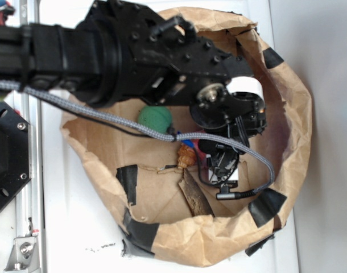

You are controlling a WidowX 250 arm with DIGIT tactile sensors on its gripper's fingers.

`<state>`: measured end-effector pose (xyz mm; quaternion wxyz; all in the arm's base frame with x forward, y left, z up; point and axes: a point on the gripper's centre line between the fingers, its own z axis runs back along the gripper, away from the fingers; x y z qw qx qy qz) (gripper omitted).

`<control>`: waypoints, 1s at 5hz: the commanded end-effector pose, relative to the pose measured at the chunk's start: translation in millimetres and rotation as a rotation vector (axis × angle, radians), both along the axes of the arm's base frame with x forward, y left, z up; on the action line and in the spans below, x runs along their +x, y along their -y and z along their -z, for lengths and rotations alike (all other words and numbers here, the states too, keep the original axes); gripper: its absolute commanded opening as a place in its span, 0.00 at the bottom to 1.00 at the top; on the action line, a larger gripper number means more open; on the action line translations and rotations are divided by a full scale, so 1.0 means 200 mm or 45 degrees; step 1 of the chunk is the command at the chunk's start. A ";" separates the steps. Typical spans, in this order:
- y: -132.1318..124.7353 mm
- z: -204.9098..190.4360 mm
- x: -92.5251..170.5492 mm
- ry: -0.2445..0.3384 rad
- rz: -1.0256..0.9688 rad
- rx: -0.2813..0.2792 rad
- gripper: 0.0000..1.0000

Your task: Grab the blue ball.

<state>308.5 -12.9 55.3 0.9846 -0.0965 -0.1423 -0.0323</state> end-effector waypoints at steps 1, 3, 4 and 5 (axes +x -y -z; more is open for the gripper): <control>-0.09 -0.07 0.06 -0.041 -0.270 -0.057 1.00; -0.13 -0.05 0.09 -0.118 -0.429 -0.081 1.00; -0.14 -0.04 0.10 -0.133 -0.456 -0.068 1.00; -0.14 -0.03 0.11 -0.134 -0.459 -0.052 1.00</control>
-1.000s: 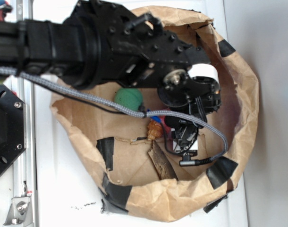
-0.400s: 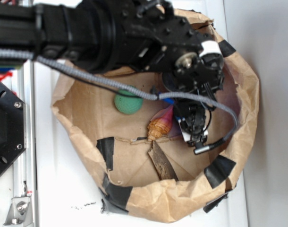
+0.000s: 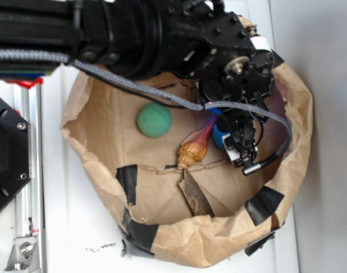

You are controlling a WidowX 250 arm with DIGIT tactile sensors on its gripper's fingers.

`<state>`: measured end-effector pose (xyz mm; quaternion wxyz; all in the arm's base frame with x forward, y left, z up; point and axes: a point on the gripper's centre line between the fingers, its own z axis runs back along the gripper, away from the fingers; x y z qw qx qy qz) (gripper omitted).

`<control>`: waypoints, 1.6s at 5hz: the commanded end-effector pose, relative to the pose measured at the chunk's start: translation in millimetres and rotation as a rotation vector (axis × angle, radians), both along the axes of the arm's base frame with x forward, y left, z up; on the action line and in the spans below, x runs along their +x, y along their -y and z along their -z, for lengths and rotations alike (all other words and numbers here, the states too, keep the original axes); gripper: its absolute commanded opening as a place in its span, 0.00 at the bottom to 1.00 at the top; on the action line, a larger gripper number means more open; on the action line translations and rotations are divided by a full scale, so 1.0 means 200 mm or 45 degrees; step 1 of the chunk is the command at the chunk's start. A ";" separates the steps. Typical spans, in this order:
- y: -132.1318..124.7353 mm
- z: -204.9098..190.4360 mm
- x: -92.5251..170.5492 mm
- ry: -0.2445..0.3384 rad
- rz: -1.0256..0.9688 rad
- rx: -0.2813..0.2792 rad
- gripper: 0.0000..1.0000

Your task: Grab the blue ball.

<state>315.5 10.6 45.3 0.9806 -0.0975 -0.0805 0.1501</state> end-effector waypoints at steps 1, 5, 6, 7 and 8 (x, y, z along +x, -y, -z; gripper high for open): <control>-0.01 -0.05 0.08 0.062 -0.006 0.031 1.00; 0.07 0.03 0.11 0.094 0.212 -0.084 0.00; 0.06 0.02 0.10 0.101 0.218 -0.084 0.00; 0.06 0.01 0.10 0.109 0.220 -0.084 0.00; 0.05 0.00 0.09 0.120 0.222 -0.087 0.00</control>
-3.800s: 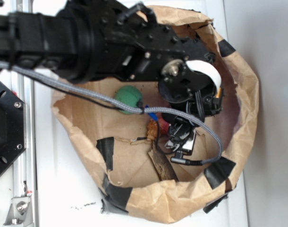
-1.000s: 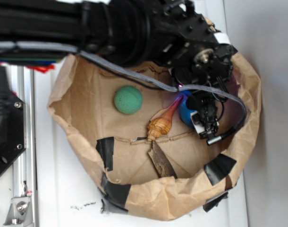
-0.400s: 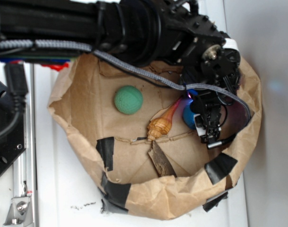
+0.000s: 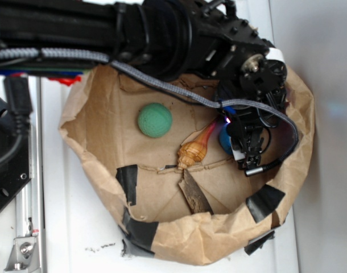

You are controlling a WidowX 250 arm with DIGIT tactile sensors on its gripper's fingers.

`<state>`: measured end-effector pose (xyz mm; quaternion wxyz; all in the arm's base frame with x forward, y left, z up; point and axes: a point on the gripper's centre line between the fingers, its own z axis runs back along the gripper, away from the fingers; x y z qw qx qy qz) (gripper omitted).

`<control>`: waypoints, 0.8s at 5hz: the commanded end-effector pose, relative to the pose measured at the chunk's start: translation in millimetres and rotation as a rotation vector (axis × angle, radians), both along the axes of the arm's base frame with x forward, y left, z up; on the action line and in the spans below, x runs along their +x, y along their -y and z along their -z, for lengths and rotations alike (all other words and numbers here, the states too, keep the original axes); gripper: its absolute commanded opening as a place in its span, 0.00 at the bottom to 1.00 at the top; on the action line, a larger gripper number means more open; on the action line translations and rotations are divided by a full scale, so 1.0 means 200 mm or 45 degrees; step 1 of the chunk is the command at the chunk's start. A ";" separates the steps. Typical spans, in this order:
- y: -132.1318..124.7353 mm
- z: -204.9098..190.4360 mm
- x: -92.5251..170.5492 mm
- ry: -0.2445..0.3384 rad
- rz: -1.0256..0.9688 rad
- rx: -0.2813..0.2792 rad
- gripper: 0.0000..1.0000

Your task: Grab the blue ball.

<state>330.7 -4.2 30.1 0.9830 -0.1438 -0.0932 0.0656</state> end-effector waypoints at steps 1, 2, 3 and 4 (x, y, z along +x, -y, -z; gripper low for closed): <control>-0.03 -0.09 0.01 0.057 -0.004 -0.005 0.00; -0.03 -0.10 0.01 0.056 0.002 -0.006 0.00; -0.05 -0.15 0.00 0.065 0.013 0.030 0.00; -0.09 -0.30 -0.05 0.126 0.004 0.091 0.00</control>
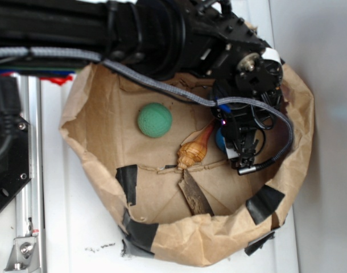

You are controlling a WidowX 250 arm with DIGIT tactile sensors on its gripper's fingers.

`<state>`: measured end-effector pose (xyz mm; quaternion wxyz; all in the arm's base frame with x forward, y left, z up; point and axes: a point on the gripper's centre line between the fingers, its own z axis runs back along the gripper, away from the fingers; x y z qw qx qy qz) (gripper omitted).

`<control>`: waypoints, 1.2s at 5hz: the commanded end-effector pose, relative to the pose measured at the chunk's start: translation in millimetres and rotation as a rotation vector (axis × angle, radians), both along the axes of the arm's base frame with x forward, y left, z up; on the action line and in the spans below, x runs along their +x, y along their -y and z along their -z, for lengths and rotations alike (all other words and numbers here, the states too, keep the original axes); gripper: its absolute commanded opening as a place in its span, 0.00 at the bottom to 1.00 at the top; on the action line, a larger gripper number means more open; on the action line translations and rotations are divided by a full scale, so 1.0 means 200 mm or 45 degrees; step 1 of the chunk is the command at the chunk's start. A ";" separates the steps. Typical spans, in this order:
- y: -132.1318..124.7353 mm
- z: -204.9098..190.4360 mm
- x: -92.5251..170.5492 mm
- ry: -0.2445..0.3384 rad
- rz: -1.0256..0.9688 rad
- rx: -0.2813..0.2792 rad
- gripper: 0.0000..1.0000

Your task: Grab the blue ball.

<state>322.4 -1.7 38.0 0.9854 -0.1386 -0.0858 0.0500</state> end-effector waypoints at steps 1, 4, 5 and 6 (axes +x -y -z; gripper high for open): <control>-0.07 -0.44 -0.09 0.079 0.042 0.046 0.00; -0.03 -0.68 -0.29 -0.078 0.341 0.190 0.00; 0.01 -0.71 -0.32 -0.052 0.472 0.289 0.00; 0.05 -0.70 -0.33 -0.027 0.454 0.350 0.00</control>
